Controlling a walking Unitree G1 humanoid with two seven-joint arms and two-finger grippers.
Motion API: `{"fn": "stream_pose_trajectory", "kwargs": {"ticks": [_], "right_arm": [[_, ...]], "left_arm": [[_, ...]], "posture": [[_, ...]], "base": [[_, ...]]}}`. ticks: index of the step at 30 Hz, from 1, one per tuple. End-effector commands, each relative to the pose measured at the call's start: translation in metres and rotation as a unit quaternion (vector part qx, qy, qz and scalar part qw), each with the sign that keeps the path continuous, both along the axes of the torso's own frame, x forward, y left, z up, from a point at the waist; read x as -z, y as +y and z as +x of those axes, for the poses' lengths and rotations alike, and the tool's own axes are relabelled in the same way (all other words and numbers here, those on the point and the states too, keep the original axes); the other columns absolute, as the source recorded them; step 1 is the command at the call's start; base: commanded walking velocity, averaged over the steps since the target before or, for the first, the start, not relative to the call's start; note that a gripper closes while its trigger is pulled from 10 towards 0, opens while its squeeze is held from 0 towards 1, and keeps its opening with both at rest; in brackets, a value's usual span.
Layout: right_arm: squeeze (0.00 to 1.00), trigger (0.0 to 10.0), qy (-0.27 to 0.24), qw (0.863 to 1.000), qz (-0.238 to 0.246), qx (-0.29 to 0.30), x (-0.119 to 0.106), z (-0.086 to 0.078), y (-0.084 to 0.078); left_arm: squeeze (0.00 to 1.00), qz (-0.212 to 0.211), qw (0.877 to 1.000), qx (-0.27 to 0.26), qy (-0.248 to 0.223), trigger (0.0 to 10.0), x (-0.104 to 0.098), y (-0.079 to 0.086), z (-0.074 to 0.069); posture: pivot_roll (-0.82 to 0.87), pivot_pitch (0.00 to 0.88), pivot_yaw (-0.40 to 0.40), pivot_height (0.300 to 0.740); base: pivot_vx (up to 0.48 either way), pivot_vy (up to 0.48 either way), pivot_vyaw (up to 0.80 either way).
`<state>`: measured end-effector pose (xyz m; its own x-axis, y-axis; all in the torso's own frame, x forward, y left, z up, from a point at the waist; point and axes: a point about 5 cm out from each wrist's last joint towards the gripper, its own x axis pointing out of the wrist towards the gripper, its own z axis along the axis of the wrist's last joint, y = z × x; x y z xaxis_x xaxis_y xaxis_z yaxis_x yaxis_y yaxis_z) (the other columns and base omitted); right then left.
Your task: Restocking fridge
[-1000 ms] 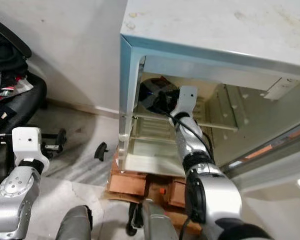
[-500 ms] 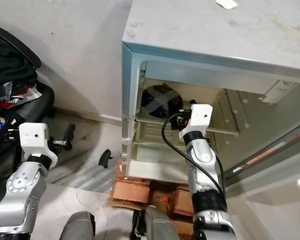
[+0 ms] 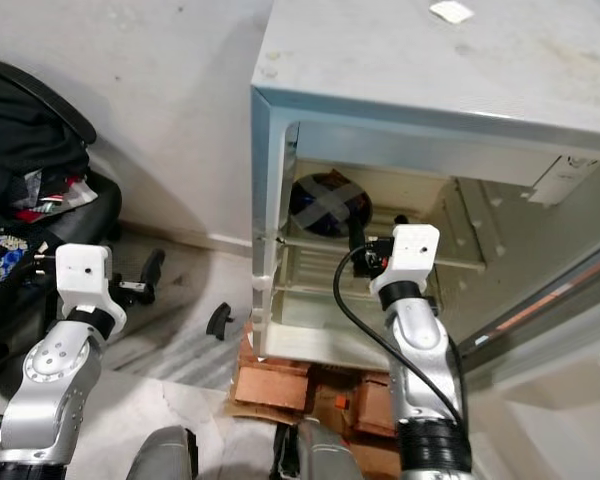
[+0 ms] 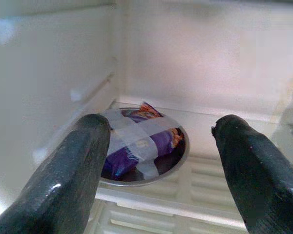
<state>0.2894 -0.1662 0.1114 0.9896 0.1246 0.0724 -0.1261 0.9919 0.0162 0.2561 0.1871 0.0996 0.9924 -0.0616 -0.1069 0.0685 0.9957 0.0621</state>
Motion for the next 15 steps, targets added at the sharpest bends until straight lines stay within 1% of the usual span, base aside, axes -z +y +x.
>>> {"fn": "stream_pose_trajectory", "kwargs": {"ticks": [1,2,4,7,9,10,12,13,14,15], "right_arm": [[0.00,10.0,-0.029,0.995,-0.052,-0.075,-0.012,-0.002,0.014],[0.00,10.0,-0.035,0.994,-0.060,-0.084,-0.015,-0.003,0.016],[0.00,10.0,-0.030,0.996,-0.032,-0.080,-0.019,-0.001,0.014],[0.00,10.0,-0.020,0.996,-0.034,-0.080,-0.021,-0.002,0.012],[0.00,10.0,0.006,0.994,0.011,-0.106,-0.021,-0.006,0.011],[0.00,10.0,0.014,0.995,0.021,-0.095,-0.020,-0.008,0.007],[0.00,10.0,0.019,0.996,0.025,-0.085,-0.019,-0.008,0.005],[0.00,10.0,0.031,0.996,0.024,-0.076,-0.014,-0.011,0.003],[0.00,10.0,0.035,0.996,0.023,-0.078,-0.012,-0.012,0.003],[0.00,10.0,0.046,0.995,0.006,-0.089,-0.007,-0.014,0.007]], "left_arm": [[0.00,0.016,1.000,-0.012,-0.004,10.0,-0.002,0.007,-0.001],[0.00,0.017,1.000,-0.013,-0.004,10.0,-0.002,0.008,-0.001],[0.00,0.019,1.000,-0.016,-0.004,10.0,-0.003,0.011,-0.001],[0.00,0.025,1.000,-0.014,-0.006,10.0,-0.003,0.012,-0.001],[0.00,0.029,0.999,-0.012,-0.010,10.0,-0.007,0.013,-0.003],[0.00,0.030,0.999,-0.014,-0.009,10.0,-0.006,0.015,-0.004],[0.00,0.030,0.999,-0.015,-0.008,10.0,-0.006,0.016,-0.004],[0.00,0.033,0.999,-0.016,0.000,10.0,0.000,0.018,-0.004],[0.00,0.033,0.999,-0.016,0.002,10.0,0.002,0.019,-0.003],[0.00,0.033,0.999,-0.013,0.006,10.0,0.004,0.018,-0.001]], "posture": [[0.06,0.094,-0.063,0.740],[0.06,0.096,-0.063,0.740],[0.06,0.100,-0.062,0.740],[0.07,0.104,-0.056,0.740],[0.07,0.104,-0.056,0.740],[0.06,0.096,-0.057,0.740],[0.06,0.096,-0.057,0.740],[0.05,0.088,-0.052,0.740],[0.05,0.085,-0.050,0.740],[0.03,0.074,-0.040,0.740]], "base": [[-0.304,0.000,0.00],[-0.304,0.000,0.00],[-0.356,0.000,0.00],[-0.368,0.000,0.00],[-0.386,0.000,0.00],[-0.382,0.000,0.00],[-0.382,0.000,0.00],[-0.382,0.000,0.00],[-0.382,0.000,0.00],[-0.382,0.000,0.00]]}}
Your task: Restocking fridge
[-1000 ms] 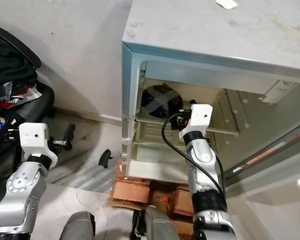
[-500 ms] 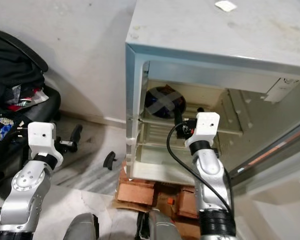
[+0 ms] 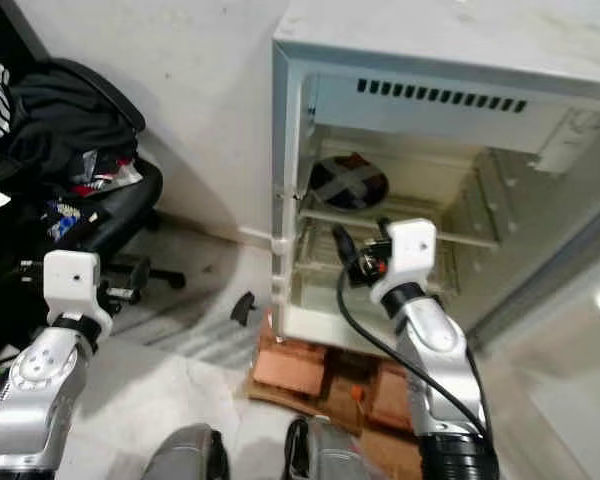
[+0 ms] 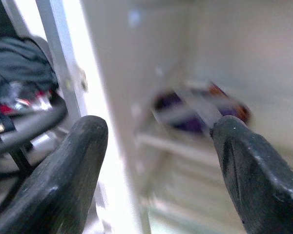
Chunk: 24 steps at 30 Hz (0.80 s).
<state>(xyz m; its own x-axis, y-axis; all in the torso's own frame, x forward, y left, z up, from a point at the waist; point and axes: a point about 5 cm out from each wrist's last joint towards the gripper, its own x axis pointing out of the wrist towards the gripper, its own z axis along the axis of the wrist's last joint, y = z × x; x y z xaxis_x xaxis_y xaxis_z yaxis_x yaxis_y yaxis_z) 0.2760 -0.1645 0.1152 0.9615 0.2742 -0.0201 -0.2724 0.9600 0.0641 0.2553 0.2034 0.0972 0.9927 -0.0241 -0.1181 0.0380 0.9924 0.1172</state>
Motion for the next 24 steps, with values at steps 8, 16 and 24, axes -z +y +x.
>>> {"fn": "stream_pose_trajectory", "kwargs": {"ticks": [8,16,24], "right_arm": [[0.00,10.0,0.019,0.998,-0.059,-0.002,0.014,-0.023,0.013],[0.00,10.0,0.011,0.993,-0.031,0.110,0.014,-0.030,-0.009],[0.00,10.0,0.015,0.988,-0.032,0.149,0.018,-0.027,-0.014]], "left_arm": [[0.00,-0.004,0.999,0.031,0.031,10.0,0.016,-0.001,0.002],[0.00,-0.009,0.999,0.038,0.009,10.0,0.007,-0.008,0.005],[0.00,0.000,0.996,0.083,0.021,10.0,0.014,-0.021,-0.002]], "posture": [[-0.01,0.045,-0.030,0.740],[0.00,0.009,-0.028,0.740],[-0.01,0.009,-0.022,0.740]], "base": [[-0.374,0.000,0.00],[-0.357,0.000,0.00],[-0.036,0.000,-0.10]]}}
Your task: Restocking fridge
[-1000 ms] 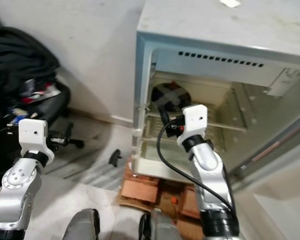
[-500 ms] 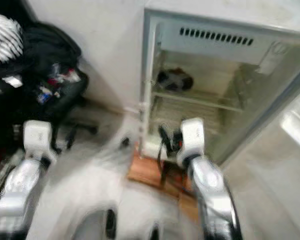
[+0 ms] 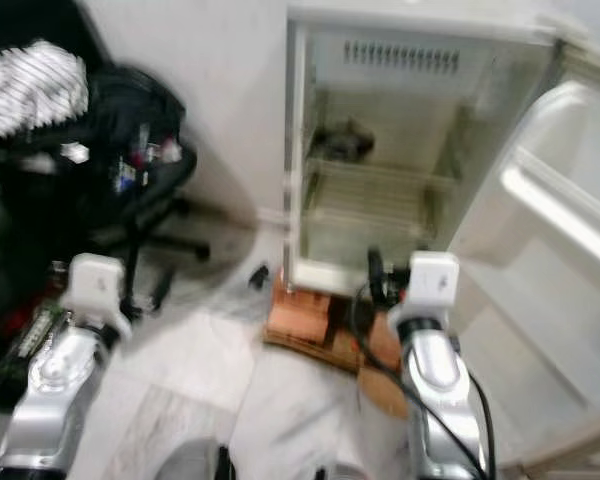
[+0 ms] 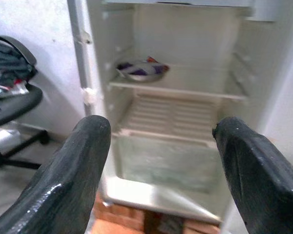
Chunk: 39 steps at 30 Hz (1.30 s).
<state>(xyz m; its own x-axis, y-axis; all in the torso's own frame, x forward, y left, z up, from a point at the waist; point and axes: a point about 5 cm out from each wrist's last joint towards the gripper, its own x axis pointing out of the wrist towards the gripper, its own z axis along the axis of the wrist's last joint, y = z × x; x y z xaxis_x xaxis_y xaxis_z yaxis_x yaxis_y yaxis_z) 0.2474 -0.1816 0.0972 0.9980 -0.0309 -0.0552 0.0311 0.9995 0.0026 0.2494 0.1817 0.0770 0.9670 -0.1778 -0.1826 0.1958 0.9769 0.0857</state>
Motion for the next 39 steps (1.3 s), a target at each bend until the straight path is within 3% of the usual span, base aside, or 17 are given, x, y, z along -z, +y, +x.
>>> {"fn": "stream_pose_trajectory", "kwargs": {"ticks": [1,11,27,29,37,39], "right_arm": [[0.00,10.0,0.001,1.000,0.001,-0.003,0.000,0.001,0.003],[0.00,10.0,-0.011,1.000,-0.009,-0.010,-0.004,0.008,0.001],[0.00,10.0,-0.010,1.000,-0.007,-0.003,-0.003,0.013,-0.001],[0.00,10.0,-0.026,0.999,-0.023,-0.015,-0.009,0.016,0.001],[0.00,10.0,-0.018,0.999,-0.014,-0.037,-0.006,0.018,0.004],[0.00,10.0,0.005,0.994,0.036,-0.102,0.000,0.014,0.017]], "left_arm": [[0.00,0.011,1.000,0.007,-0.014,10.0,-0.006,0.001,0.004],[0.00,0.001,1.000,-0.015,-0.016,10.0,-0.004,0.002,-0.001],[0.00,0.011,1.000,-0.003,-0.020,10.0,-0.005,-0.004,0.002],[0.00,0.011,1.000,-0.003,-0.019,10.0,-0.004,-0.004,-0.001],[0.00,0.010,1.000,0.001,-0.018,10.0,-0.003,-0.006,-0.004],[0.00,0.006,1.000,0.005,-0.014,10.0,-0.002,-0.007,-0.006]], "posture": [[-0.01,0.009,-0.022,0.740],[-0.01,0.020,-0.041,0.740],[-0.01,0.032,-0.044,0.740],[-0.01,0.033,-0.046,0.740],[0.00,0.041,-0.054,0.740],[0.00,0.044,-0.053,0.740]], "base": [[0.000,0.000,-0.80],[0.000,-0.052,-0.43],[0.000,-0.445,0.00],[0.000,-0.480,0.00],[0.000,-0.474,0.00],[0.000,-0.459,0.00]]}}
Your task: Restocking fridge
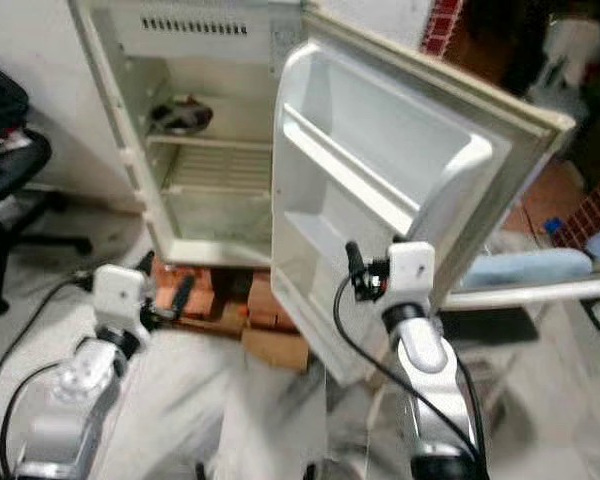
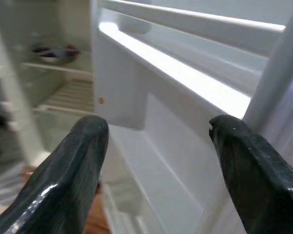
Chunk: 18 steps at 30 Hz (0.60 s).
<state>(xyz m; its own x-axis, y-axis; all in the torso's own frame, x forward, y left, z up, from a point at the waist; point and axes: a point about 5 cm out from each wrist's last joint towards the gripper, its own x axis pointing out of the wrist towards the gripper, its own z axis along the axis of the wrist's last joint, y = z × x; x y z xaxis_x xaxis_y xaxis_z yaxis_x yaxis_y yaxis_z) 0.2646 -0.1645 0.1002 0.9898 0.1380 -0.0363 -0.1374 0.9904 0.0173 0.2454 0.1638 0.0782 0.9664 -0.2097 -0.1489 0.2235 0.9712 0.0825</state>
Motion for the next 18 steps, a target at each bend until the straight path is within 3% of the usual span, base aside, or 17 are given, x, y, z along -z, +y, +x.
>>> {"fn": "stream_pose_trajectory", "kwargs": {"ticks": [1,4,5,7,8,10,12,13,15,18], "right_arm": [[0.00,10.0,0.021,0.999,0.035,-0.032,0.004,-0.004,0.003],[0.00,10.0,0.059,0.985,0.084,-0.137,0.007,-0.015,0.022],[0.00,10.0,0.079,0.973,0.087,-0.199,0.008,-0.023,0.029],[0.00,10.0,0.087,0.967,0.086,-0.223,0.009,-0.027,0.031],[0.00,10.0,0.108,0.955,0.073,-0.266,0.013,-0.034,0.031],[0.00,10.0,0.118,0.952,0.041,-0.281,0.017,-0.036,0.027],[0.00,10.0,0.128,0.967,-0.020,-0.217,0.025,-0.022,0.008],[0.00,10.0,0.128,0.967,-0.020,-0.217,0.025,-0.022,0.008],[0.00,10.0,0.140,0.975,-0.081,-0.152,0.031,-0.010,-0.010],[0.00,10.0,0.143,0.982,-0.096,-0.082,0.026,0.003,-0.029]], "left_arm": [[0.00,0.011,1.000,-0.010,0.003,10.0,-0.001,0.011,-0.002],[0.00,0.011,1.000,-0.006,0.004,10.0,-0.001,0.011,-0.003],[0.00,0.012,1.000,-0.004,0.005,10.0,0.000,0.010,-0.003],[0.00,0.012,1.000,-0.003,0.005,10.0,0.000,0.010,-0.003],[0.00,0.014,1.000,0.000,0.007,10.0,0.000,0.009,-0.003],[0.00,0.014,1.000,0.001,0.007,10.0,0.000,0.008,-0.003],[0.00,0.016,1.000,0.002,0.007,10.0,0.000,0.008,-0.003],[0.00,0.016,1.000,0.002,0.007,10.0,0.000,0.008,-0.003],[0.00,0.016,1.000,-0.001,0.010,10.0,0.000,0.009,-0.004],[0.00,0.017,1.000,-0.004,0.011,10.0,0.001,0.009,-0.005]], "posture": [[0.00,0.044,-0.053,0.740],[-0.01,0.048,-0.050,0.740],[-0.01,0.048,-0.050,0.740],[-0.01,0.050,-0.048,0.740],[-0.01,0.051,-0.049,0.740],[-0.01,0.052,-0.049,0.740],[-0.01,0.059,-0.053,0.740],[-0.01,0.059,-0.053,0.740],[0.00,0.062,-0.054,0.740],[0.00,0.065,-0.054,0.740]], "base": [[0.000,-0.454,0.00],[0.000,-0.439,0.00],[0.000,-0.431,0.00],[0.000,-0.431,0.00],[0.000,-0.424,0.00],[0.000,-0.424,0.00],[0.000,-0.172,0.00],[0.000,0.000,0.00],[0.000,0.000,0.00],[0.000,0.000,0.00]]}}
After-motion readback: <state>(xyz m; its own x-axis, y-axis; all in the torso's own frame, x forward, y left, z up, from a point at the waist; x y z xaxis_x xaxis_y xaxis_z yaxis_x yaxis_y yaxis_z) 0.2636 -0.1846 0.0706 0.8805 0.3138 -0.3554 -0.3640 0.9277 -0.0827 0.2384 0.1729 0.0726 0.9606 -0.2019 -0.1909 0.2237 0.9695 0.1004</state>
